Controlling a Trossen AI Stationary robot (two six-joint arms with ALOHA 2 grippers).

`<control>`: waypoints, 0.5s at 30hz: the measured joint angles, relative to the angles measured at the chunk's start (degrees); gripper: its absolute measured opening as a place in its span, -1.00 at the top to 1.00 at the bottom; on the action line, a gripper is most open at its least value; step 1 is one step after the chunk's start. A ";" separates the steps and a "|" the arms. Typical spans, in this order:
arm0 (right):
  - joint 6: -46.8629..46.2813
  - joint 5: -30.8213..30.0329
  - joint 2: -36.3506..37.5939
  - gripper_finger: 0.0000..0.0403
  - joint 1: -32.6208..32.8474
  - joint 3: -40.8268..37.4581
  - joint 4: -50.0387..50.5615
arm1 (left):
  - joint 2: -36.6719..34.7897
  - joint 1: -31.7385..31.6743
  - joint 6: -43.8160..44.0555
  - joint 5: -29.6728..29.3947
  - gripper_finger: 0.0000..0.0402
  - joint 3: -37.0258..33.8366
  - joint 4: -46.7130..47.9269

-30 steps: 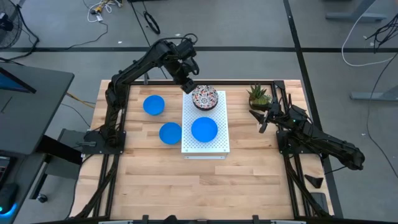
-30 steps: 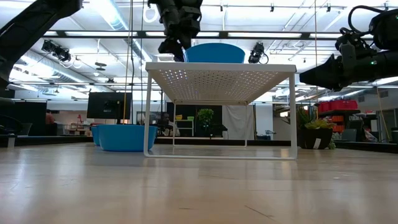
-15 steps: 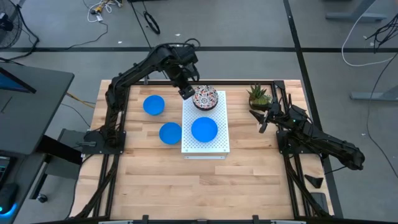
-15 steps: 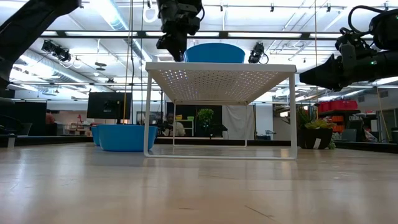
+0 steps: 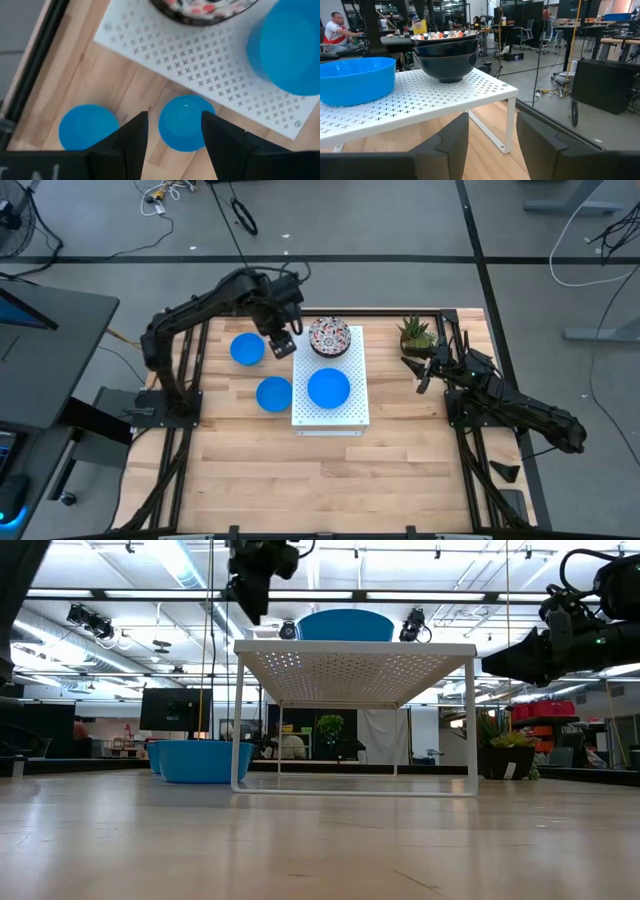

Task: Pick & Place Mini bowls
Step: Stack the bottom blue bowl on top of the other blue bowl on the shelf

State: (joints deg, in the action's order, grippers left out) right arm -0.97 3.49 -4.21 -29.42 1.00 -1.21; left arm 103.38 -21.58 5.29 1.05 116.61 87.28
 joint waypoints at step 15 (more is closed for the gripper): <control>-0.02 -0.02 0.00 0.16 -0.01 0.01 0.00 | -8.96 -0.45 11.66 -2.42 0.06 -21.66 -3.57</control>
State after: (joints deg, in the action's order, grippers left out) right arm -0.99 3.47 -4.20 -29.43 1.01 -1.21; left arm 94.42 -22.03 16.95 -1.37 94.95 83.70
